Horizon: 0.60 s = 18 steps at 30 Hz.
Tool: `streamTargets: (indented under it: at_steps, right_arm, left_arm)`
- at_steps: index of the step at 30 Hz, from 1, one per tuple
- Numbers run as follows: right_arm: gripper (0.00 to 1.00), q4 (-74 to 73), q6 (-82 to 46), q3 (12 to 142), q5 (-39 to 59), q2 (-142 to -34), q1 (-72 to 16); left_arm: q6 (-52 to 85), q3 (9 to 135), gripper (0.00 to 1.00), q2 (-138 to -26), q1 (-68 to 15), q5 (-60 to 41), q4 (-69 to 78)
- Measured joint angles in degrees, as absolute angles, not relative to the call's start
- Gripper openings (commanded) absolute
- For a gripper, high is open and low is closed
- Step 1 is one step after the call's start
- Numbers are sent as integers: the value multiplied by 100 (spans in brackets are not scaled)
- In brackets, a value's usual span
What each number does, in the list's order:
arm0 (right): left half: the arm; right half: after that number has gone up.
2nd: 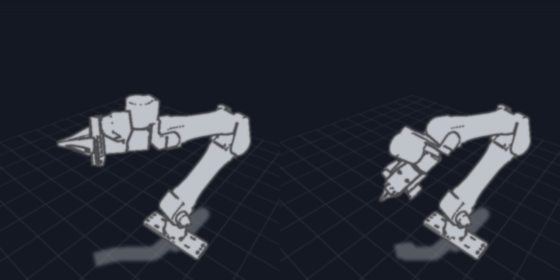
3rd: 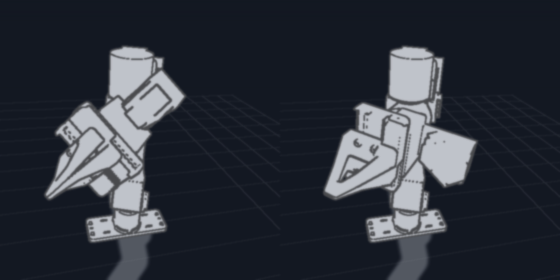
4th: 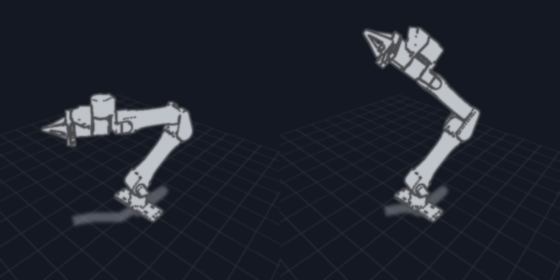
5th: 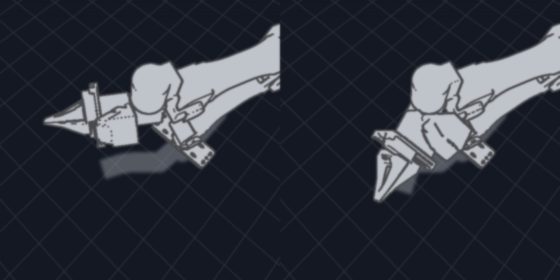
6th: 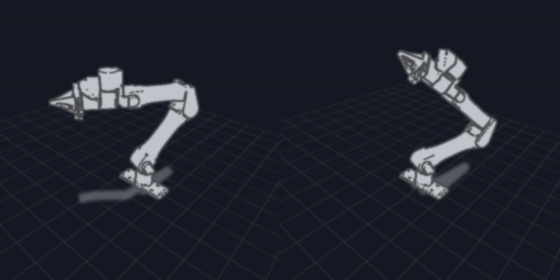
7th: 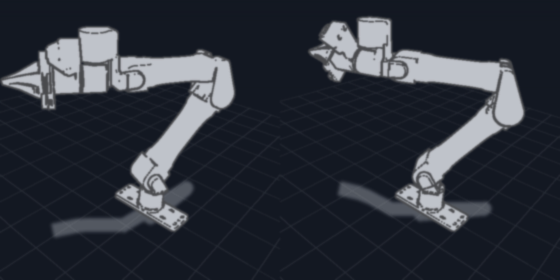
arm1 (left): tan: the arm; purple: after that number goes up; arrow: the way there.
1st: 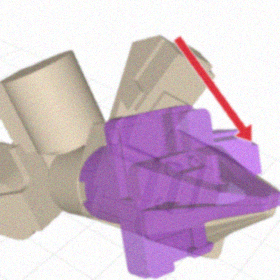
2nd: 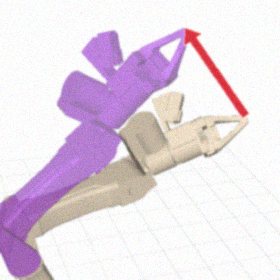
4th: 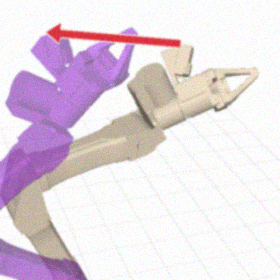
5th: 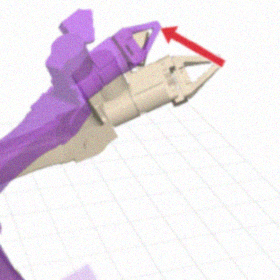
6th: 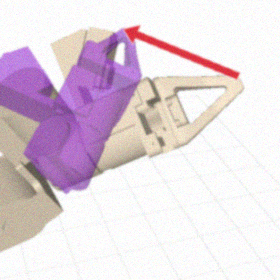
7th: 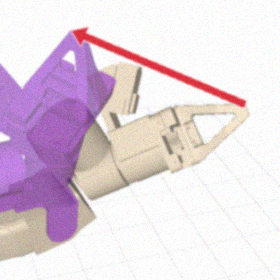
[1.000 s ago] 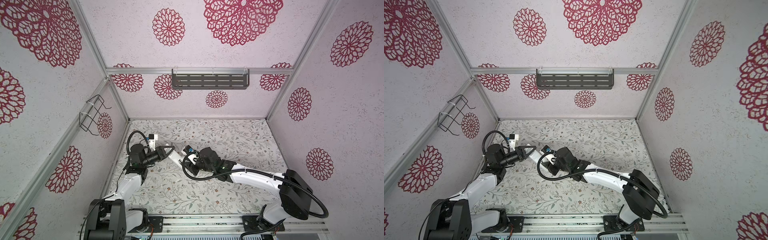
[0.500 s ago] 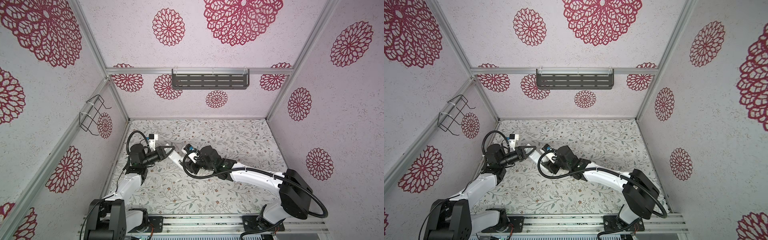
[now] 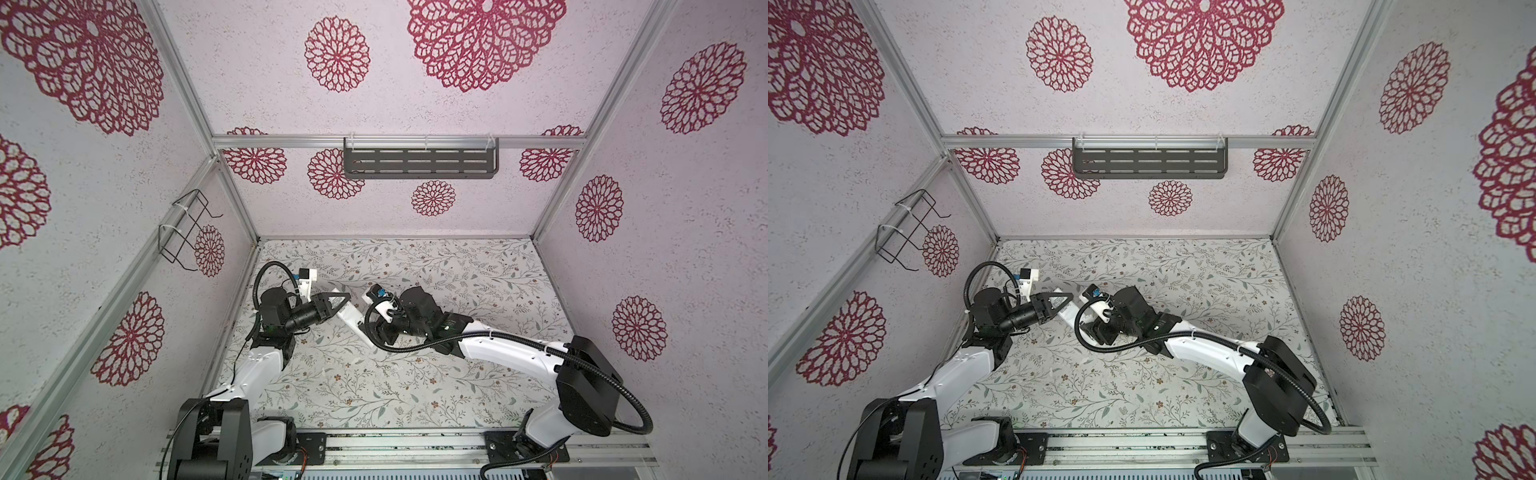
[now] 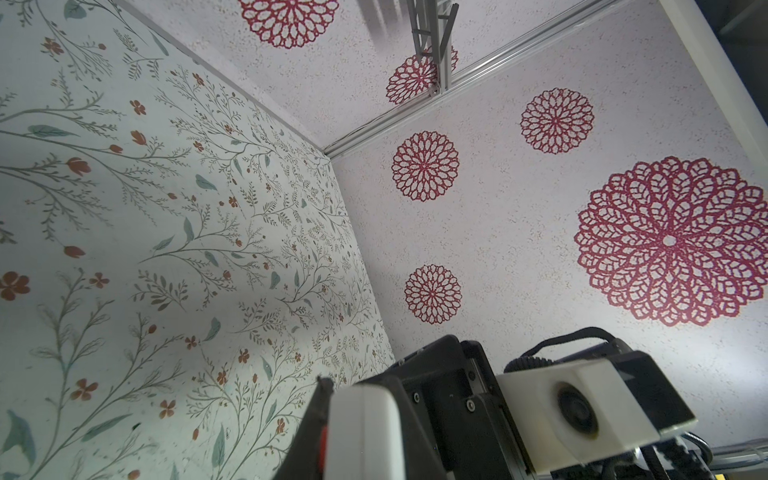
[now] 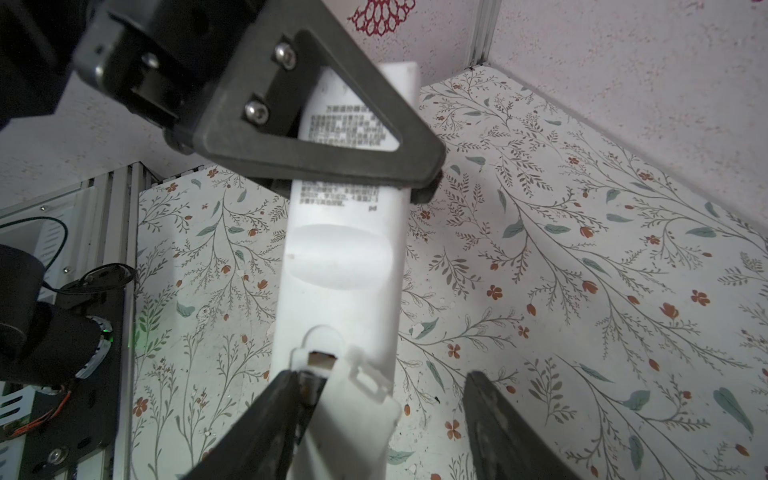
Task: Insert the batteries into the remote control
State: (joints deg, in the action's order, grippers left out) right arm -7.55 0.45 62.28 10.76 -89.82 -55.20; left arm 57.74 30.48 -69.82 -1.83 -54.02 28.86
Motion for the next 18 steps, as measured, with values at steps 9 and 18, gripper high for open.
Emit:
streamTargets:
  at_steps: [9, 18]
  right_arm:
    - [71, -655, 43, 6353, 1334, -9004, -5568]
    - [73, -639, 36, 6355, 1374, -9004, -5588]
  left_arm:
    - [5771, 3048, 0, -6991, -185, -5343, 2921]
    - [5769, 3048, 0, -6991, -185, -5334, 2906]
